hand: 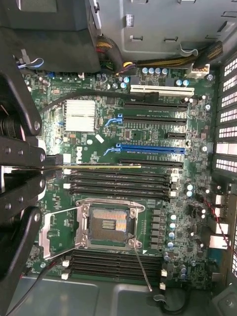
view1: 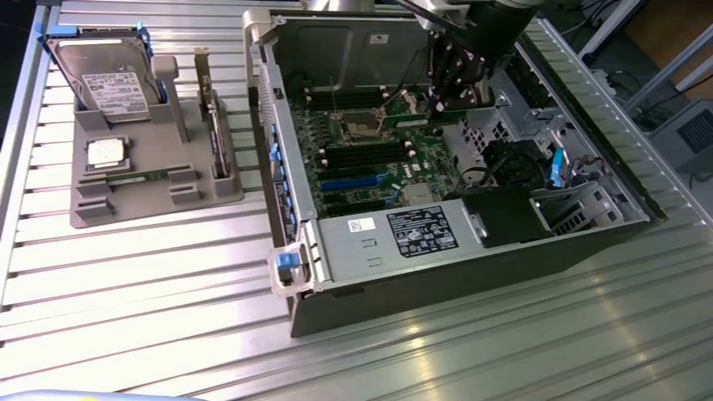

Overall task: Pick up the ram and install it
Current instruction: 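Insert the ram into the slot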

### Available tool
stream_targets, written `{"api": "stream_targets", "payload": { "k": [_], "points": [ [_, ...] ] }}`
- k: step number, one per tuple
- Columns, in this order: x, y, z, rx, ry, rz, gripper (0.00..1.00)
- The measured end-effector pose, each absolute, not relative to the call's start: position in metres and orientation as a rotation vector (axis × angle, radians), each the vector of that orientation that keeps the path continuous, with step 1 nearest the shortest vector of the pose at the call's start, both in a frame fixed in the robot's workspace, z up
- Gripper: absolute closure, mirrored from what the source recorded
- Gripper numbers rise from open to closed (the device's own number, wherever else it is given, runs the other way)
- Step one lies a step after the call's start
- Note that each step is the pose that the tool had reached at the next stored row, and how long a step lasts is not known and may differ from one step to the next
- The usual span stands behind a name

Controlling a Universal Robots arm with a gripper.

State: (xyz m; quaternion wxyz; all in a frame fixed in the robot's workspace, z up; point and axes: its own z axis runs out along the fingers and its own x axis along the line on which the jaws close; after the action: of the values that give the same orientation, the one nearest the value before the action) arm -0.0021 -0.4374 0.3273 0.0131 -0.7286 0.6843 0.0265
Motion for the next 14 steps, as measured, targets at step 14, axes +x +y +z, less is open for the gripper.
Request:
{"api": "stream_targets", "payload": {
  "k": [14],
  "points": [
    [-0.002, -0.437, 0.316, -2.27, 2.132, 0.082, 0.88]
  ]
}}
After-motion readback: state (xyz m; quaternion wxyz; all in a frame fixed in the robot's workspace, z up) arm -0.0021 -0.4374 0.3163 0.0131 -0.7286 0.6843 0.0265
